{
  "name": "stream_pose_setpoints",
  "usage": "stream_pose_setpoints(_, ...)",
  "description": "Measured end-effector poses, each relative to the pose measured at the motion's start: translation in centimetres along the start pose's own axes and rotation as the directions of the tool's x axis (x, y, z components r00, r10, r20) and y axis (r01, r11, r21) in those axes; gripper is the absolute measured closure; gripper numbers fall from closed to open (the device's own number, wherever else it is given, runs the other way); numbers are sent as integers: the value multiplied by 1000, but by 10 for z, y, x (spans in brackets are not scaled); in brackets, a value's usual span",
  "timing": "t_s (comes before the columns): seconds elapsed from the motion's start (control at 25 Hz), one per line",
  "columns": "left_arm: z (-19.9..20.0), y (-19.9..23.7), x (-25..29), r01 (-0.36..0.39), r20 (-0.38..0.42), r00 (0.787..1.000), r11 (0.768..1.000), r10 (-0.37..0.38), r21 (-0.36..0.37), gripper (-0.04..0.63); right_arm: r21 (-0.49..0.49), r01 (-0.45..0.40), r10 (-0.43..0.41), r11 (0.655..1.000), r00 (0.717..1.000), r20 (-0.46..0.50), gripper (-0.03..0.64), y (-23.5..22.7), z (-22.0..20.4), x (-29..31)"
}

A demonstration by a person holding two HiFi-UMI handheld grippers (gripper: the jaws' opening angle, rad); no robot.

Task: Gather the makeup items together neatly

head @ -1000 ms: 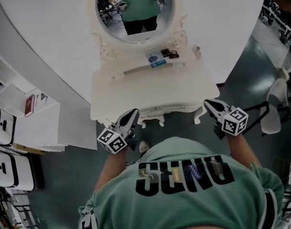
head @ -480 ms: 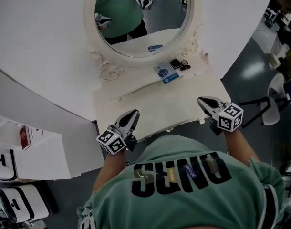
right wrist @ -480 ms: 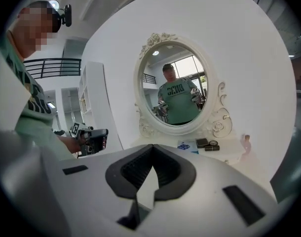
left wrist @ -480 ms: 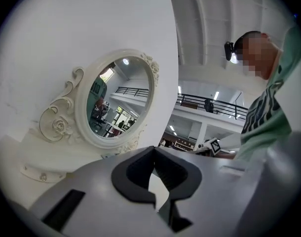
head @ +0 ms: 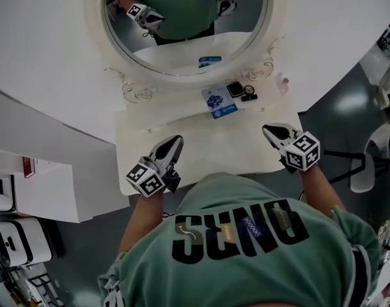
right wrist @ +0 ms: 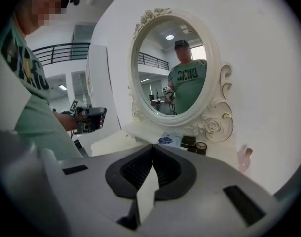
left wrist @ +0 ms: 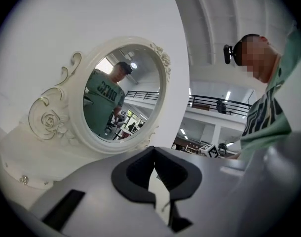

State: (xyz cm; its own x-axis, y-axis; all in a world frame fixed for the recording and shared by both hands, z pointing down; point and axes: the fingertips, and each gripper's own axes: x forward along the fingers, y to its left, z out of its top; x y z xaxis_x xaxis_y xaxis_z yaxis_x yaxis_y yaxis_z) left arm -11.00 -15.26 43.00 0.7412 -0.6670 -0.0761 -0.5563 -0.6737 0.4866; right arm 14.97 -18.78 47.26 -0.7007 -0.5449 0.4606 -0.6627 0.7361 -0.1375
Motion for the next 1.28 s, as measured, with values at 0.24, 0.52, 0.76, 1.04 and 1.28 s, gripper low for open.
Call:
stream_pose_setpoints(0.24, -31, -15, 51, -109, -6, 994, 994, 109, 19, 588, -222, -91, 62, 971, 989, -135, 627, -95, -19, 34)
stream_pose_setpoints(0.52, -50, -10, 70, -201, -19, 979, 979, 201, 12, 588, -466, -253, 104, 848, 941, -322, 583, -128, -23, 101)
stream_pose_setpoints(0.76, -69, -10, 76, -234, -22, 972, 972, 234, -12, 588, -616, -397, 59, 680, 868, -493, 549, -137, -44, 148)
stream_pose_setpoints(1.04, -89, -13, 70, -266, -30, 964, 963, 265, -42, 588, -654, -506, 3, 562, 792, -610, 526, -146, -75, 176)
stream_pose_setpoints(1.28, -94, -13, 57, -279, -25, 960, 960, 278, -37, 588, -638, -541, -6, 548, 760, -650, 526, -146, -78, 179)
